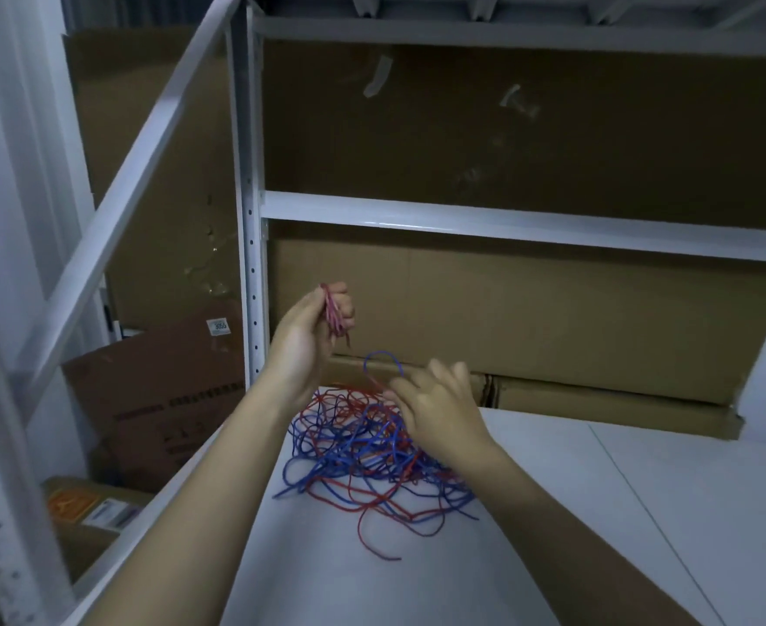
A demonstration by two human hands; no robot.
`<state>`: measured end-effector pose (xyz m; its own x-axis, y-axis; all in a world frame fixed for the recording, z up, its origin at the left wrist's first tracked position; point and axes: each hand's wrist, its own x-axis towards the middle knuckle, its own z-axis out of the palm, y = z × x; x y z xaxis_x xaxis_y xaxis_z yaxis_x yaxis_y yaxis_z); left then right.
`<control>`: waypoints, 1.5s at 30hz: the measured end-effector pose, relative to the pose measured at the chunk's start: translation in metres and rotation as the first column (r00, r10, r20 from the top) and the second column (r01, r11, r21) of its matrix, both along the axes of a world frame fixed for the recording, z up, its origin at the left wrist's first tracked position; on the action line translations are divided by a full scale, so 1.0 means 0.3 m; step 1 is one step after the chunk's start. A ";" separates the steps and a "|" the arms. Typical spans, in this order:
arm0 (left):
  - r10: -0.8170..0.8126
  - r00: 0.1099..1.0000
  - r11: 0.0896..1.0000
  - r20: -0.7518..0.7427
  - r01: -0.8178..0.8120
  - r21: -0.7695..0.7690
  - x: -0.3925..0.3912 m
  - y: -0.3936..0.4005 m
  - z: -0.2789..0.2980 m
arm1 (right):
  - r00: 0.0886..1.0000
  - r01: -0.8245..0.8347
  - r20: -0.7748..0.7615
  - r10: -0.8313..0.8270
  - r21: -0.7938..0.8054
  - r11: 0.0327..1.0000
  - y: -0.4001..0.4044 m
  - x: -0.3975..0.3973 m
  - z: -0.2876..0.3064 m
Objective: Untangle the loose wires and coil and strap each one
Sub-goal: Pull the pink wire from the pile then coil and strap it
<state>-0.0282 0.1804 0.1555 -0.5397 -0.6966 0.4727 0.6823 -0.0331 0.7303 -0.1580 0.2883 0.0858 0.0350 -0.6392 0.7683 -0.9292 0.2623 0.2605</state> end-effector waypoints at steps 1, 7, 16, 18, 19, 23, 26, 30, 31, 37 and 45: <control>0.071 0.997 0.996 0.038 -0.069 -0.051 0.000 0.023 -0.014 | 0.999 -0.030 -0.018 0.030 -0.003 1.000 0.017 0.028 -0.023; 0.414 0.851 0.781 0.323 -0.149 -0.607 0.038 0.111 -0.165 | 0.983 -0.180 0.020 0.181 -0.031 0.983 0.159 0.168 -0.101; 0.378 0.710 0.610 0.594 0.292 -0.737 0.204 0.196 -0.309 | 0.953 -0.190 0.228 0.202 -0.074 0.979 0.318 0.251 -0.084; 0.200 0.748 0.688 0.633 0.353 -0.634 0.264 0.231 -0.349 | 0.927 -0.202 0.303 0.222 -0.095 0.975 0.330 0.288 -0.095; 0.123 0.759 0.732 0.639 0.365 -0.575 0.301 0.248 -0.369 | 0.902 -0.225 0.351 0.251 -0.115 0.968 0.332 0.314 -0.106; -0.070 0.746 0.822 0.663 0.419 -0.385 0.451 0.289 -0.450 | 0.737 -0.286 0.572 0.359 -0.218 0.933 0.334 0.449 -0.175; -0.243 0.766 0.870 0.595 0.443 -0.216 0.535 0.318 -0.511 | 0.538 -0.270 0.750 0.385 -0.279 0.922 0.349 0.543 -0.225; -0.421 0.747 0.866 0.515 0.500 -0.016 0.609 0.365 -0.564 | 0.219 -0.284 0.912 0.347 -0.281 0.917 0.381 0.627 -0.275; -0.400 0.768 0.877 0.500 0.479 -0.034 0.626 0.377 -0.569 | 0.157 -0.304 0.927 0.341 -0.283 0.909 0.390 0.640 -0.284; -0.423 0.859 0.906 0.290 0.392 0.162 0.675 0.414 -0.504 | 0.048 -0.298 0.921 0.387 -0.356 0.886 0.422 0.664 -0.313; -0.150 0.968 0.986 0.200 0.133 0.098 0.595 0.436 -0.466 | 0.006 -0.251 0.969 0.246 -0.237 0.939 0.364 0.656 -0.419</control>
